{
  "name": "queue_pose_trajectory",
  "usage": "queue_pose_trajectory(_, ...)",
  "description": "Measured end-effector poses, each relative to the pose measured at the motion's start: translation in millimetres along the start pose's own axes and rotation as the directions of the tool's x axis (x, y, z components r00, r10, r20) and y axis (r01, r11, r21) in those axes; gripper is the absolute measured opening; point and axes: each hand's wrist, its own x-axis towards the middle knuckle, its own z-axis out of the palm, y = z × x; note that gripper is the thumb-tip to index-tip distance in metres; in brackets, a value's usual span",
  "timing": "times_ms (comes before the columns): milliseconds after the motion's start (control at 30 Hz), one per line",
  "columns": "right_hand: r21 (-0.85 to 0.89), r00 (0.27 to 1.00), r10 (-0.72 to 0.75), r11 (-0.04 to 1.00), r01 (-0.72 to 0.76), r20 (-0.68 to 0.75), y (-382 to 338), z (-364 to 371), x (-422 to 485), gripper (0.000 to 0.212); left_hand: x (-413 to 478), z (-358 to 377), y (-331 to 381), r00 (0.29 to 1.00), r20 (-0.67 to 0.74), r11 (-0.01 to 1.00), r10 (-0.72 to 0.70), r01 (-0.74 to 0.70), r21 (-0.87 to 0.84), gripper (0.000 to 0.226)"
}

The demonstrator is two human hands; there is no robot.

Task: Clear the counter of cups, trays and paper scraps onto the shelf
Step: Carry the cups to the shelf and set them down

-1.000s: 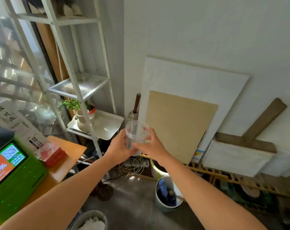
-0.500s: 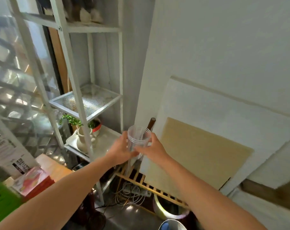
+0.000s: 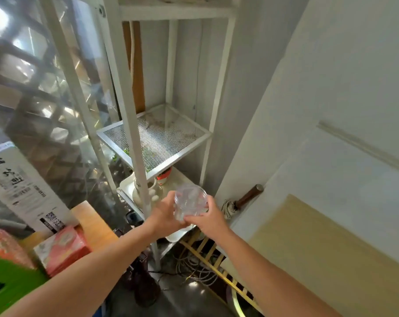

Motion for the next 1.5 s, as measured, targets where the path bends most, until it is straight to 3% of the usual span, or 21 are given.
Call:
queue_pose_trajectory(133,-0.099,0.997,0.012,0.995,-0.005,0.074,8.4,-0.8,25.3,0.075,4.6,8.5,-10.8,0.998,-0.046,0.998,-0.046,0.045,-0.033,0.082)
queue_pose_trajectory(300,-0.109,0.970,0.027,0.994,-0.001,0.242,10.4,-12.5,70.8,0.081,18.9,14.2,-13.9,0.990,-0.142,0.992,-0.023,0.005,-0.129,0.084)
queue_pose_trajectory(433,-0.142,0.941,0.025,0.989,0.025,0.339,17.0,-17.6,101.5,0.086,33.3,28.7,-21.5,0.973,-0.189,0.981,-0.131,0.100,-0.166,0.086)
queue_pose_trajectory(600,-0.185,0.928,0.024,0.982,0.048,0.373,38.7,-24.0,125.3,0.094,44.2,60.0,-33.2,0.929,-0.294,0.965,-0.224,0.169,-0.201,0.070)
queue_pose_trajectory(767,-0.224,0.915,0.057,0.974,0.038,0.400,51.3,-20.6,142.2,0.088,51.9,77.9,-42.0,0.880,-0.281,0.917,-0.382,0.325,-0.231,0.075)
queue_pose_trajectory(900,-0.240,0.918,0.054,0.970,0.045,0.392,57.2,-14.0,157.4,0.086,66.4,82.1,-50.0,0.837,-0.266,0.852,-0.478,0.369,-0.371,0.068)
queue_pose_trajectory(1033,-0.243,0.912,0.062,0.969,0.042,0.405,65.7,-5.0,171.1,0.086,77.8,90.2,-62.8,0.787,-0.270,0.790,-0.555,0.395,-0.469,0.074)
queue_pose_trajectory(1267,-0.253,0.895,0.140,0.967,-0.031,0.424,78.9,12.2,181.0,0.080,81.1,102.0,-80.2,0.737,-0.308,0.755,-0.601,0.398,-0.522,0.057)
queue_pose_trajectory(1500,-0.274,0.889,0.153,0.961,-0.033,0.431,93.8,17.3,184.7,0.085,82.0,110.2,-91.6,0.736,-0.316,0.756,-0.598,0.388,-0.527,0.059)
